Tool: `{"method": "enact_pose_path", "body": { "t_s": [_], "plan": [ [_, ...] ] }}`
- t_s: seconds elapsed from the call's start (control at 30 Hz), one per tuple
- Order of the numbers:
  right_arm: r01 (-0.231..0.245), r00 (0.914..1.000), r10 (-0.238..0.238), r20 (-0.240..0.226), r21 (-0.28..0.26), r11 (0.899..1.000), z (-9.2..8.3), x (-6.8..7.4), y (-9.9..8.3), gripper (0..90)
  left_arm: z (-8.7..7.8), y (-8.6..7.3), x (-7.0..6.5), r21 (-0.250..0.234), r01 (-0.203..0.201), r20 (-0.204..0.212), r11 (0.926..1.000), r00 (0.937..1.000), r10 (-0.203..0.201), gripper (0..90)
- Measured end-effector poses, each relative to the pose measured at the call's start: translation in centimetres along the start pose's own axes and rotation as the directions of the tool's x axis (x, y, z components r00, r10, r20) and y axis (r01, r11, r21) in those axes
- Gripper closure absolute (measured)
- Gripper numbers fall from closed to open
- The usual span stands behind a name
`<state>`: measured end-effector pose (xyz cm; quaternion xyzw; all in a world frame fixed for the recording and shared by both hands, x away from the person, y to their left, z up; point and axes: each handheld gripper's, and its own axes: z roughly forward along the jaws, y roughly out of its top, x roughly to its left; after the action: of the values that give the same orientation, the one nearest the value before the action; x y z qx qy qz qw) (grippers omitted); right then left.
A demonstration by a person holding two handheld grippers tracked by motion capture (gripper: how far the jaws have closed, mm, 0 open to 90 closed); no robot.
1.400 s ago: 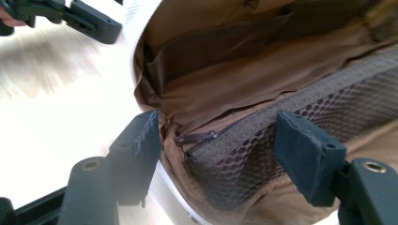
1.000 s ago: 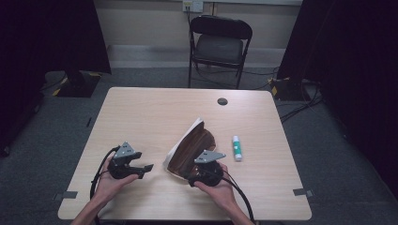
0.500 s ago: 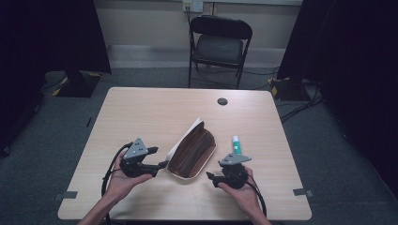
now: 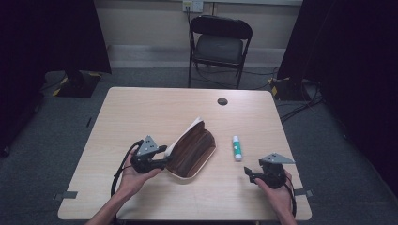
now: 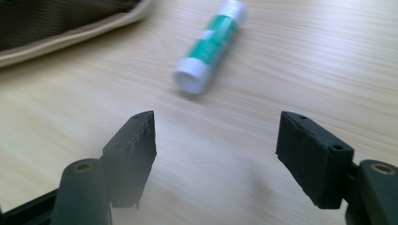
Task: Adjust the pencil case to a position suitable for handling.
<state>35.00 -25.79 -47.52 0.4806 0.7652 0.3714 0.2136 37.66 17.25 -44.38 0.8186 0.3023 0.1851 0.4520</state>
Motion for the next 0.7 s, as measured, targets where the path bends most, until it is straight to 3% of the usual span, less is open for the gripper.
{"method": "enact_pose_path", "body": {
  "t_s": [0.2,0.27,0.37,0.5,0.6,0.7],
  "plan": [
    [-0.048,0.9972,0.047,0.058,0.02,0.999,0.6,-2.1,-0.5,27.2,-0.2,-0.2,0.3,0.005,-0.014,0.017,0.9999,0.9998,0.014,69.8],
    [-0.035,0.9964,0.032,0.078,0.035,0.999,0.9,-2.1,-0.8,26.2,-0.5,-0.4,0.8,-0.006,-0.001,0.041,1.0,0.9992,0.001,72.6],
    [-0.003,0.9949,-0.003,0.101,0.058,0.998,1.4,-2.1,-0.9,25.6,-1.0,-0.8,1.1,-0.022,-0.001,0.067,0.9997,0.9977,0.003,74.1],
    [-0.014,0.9953,0.008,0.097,0.069,0.997,1.7,-2.2,-1.1,24.1,-1.6,-1.2,1.4,-0.034,-0.003,0.098,0.9994,0.9952,0.006,75.5],
    [-0.021,0.995,0.014,0.099,0.068,0.997,1.8,-2.3,-1.1,23.2,-2.1,-1.4,1.6,-0.028,-0.026,0.116,0.9993,0.9929,0.029,76.0],
    [-0.032,0.995,0.027,0.096,0.051,0.998,1.9,-2.4,-1.3,21.9,-2.7,-1.7,1.7,-0.029,-0.028,0.166,0.9992,0.9856,0.032,76.2]
  ]
}}
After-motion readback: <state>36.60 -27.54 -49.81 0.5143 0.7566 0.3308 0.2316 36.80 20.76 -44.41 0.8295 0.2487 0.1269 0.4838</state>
